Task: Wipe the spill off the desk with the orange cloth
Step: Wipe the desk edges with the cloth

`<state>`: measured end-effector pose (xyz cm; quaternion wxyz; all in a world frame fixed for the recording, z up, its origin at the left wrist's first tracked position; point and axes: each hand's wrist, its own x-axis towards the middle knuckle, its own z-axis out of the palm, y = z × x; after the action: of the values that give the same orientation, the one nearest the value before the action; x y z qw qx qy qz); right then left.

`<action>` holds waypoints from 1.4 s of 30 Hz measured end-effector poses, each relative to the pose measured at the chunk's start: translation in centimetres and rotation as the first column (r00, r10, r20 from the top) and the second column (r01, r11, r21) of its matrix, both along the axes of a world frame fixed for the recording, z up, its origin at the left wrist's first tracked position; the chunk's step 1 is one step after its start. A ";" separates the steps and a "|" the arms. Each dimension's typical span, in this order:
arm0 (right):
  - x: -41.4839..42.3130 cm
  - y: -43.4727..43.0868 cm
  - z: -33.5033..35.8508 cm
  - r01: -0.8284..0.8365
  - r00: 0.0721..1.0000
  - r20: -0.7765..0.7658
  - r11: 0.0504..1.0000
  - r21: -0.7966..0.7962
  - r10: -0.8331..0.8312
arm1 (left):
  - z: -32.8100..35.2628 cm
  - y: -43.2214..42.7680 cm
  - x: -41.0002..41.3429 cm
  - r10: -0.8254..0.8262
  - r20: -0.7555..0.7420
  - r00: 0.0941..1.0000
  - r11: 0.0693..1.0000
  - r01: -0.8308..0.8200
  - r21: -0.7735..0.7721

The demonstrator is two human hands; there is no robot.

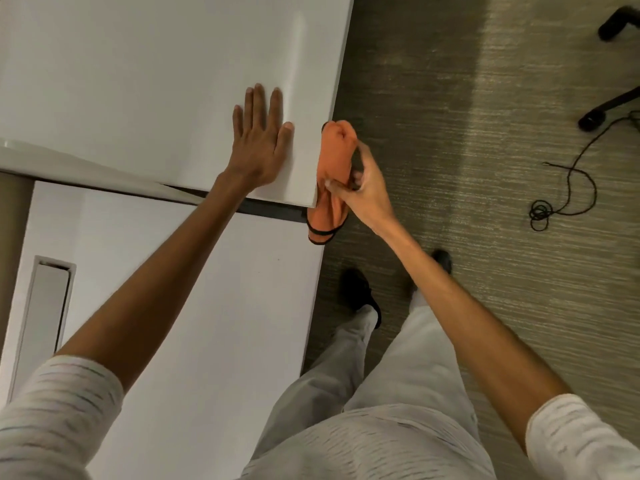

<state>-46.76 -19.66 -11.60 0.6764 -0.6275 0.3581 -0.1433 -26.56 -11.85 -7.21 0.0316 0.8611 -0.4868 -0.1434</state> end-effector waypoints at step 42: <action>20.5 -3.2 9.8 -0.524 0.053 -0.673 -0.553 -0.648 0.738 | 2.0 -10.3 -18.7 0.910 -0.268 0.318 0.270 -0.942 -0.201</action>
<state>-26.28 -22.81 -1.81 0.0947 -0.8986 -0.4067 0.1345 -45.25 -22.15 -5.24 0.2724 0.9559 0.0921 -0.0592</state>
